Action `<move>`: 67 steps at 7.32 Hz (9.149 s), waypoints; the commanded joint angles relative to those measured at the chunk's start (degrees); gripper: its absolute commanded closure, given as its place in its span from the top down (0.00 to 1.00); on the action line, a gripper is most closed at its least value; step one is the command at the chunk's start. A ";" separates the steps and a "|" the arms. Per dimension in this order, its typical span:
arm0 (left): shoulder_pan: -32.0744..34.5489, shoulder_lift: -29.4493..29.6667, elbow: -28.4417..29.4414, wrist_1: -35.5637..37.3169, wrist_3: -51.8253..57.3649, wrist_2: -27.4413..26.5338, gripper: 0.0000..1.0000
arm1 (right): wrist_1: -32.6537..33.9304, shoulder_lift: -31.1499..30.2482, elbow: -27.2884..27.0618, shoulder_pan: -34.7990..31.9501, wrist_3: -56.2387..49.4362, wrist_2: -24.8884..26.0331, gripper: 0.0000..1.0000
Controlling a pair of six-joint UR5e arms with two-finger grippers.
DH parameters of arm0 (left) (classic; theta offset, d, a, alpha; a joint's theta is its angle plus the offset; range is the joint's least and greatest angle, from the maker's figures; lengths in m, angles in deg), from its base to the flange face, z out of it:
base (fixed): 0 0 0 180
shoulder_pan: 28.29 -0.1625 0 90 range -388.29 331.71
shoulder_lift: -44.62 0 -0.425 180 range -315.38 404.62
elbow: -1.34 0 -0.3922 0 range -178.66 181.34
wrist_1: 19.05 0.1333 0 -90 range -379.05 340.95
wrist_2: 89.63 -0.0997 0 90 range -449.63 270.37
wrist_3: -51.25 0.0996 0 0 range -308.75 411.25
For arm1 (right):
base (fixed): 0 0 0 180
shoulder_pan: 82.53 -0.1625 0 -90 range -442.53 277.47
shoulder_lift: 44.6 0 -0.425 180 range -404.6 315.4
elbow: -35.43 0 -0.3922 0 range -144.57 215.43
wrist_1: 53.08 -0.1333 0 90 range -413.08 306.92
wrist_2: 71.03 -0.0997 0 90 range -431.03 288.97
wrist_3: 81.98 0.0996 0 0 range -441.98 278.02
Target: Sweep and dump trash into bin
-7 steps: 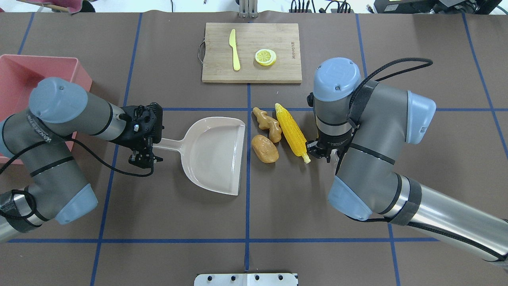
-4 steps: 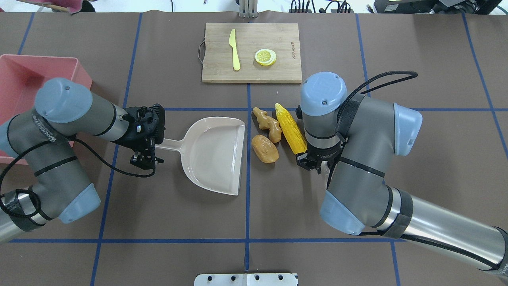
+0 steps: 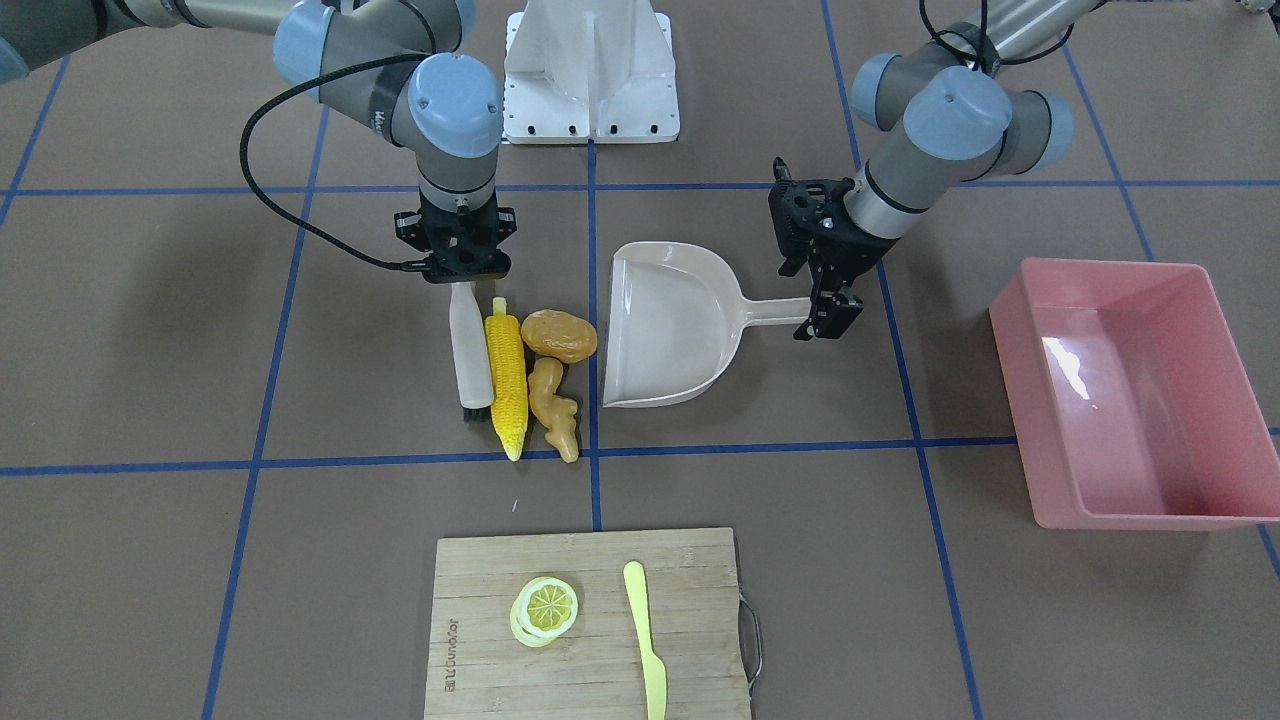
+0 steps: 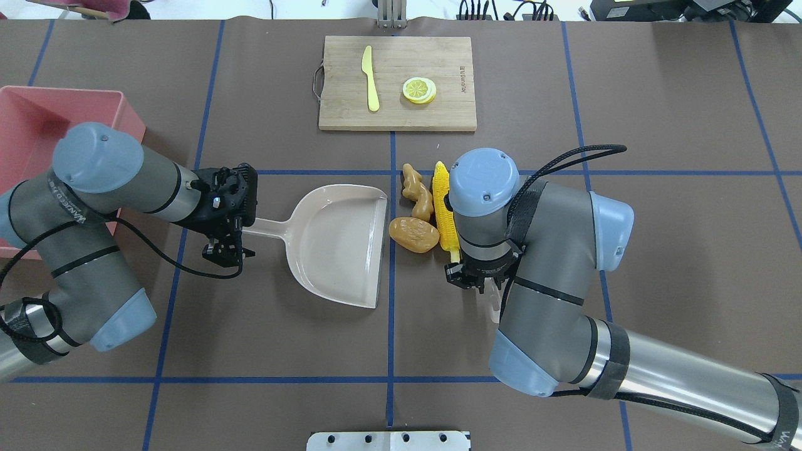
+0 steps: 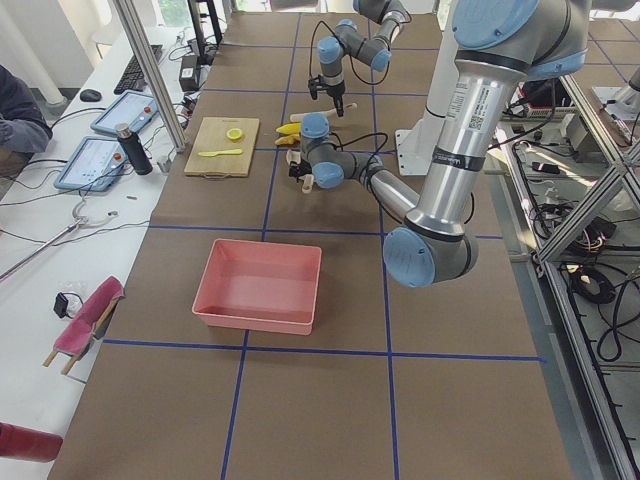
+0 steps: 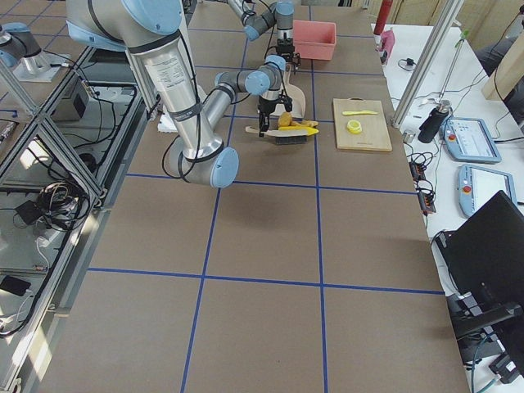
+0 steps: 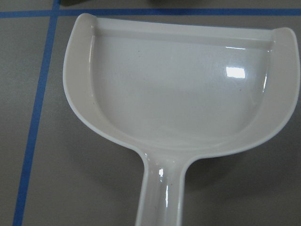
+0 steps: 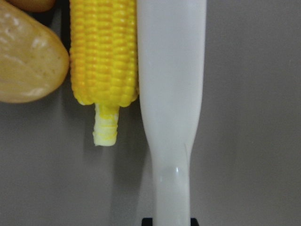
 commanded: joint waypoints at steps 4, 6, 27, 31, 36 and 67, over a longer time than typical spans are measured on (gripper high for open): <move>0.76 -0.24 0.01 -0.40 -0.44 0.00 0.98 | -10.25 0.30 0.46 2.87 10.09 0.25 0.00; 0.85 -0.24 0.10 -0.49 -0.44 0.00 0.97 | -13.85 0.74 0.46 3.58 14.48 0.17 0.00; 2.26 -1.12 1.24 0.04 -4.66 6.59 0.04 | -7.87 2.24 -9.19 1.82 23.89 -8.10 0.00; 2.26 -1.21 1.15 0.04 -4.57 6.59 0.00 | 7.91 0.14 -10.52 1.21 3.01 -2.82 0.00; 2.26 -1.12 1.24 -0.31 -4.40 6.51 0.00 | 7.84 -4.88 -12.21 4.01 2.90 -1.51 0.00; 3.49 0.73 2.12 -0.75 -4.83 6.33 0.00 | -24.10 10.33 7.16 1.39 31.56 -8.35 0.00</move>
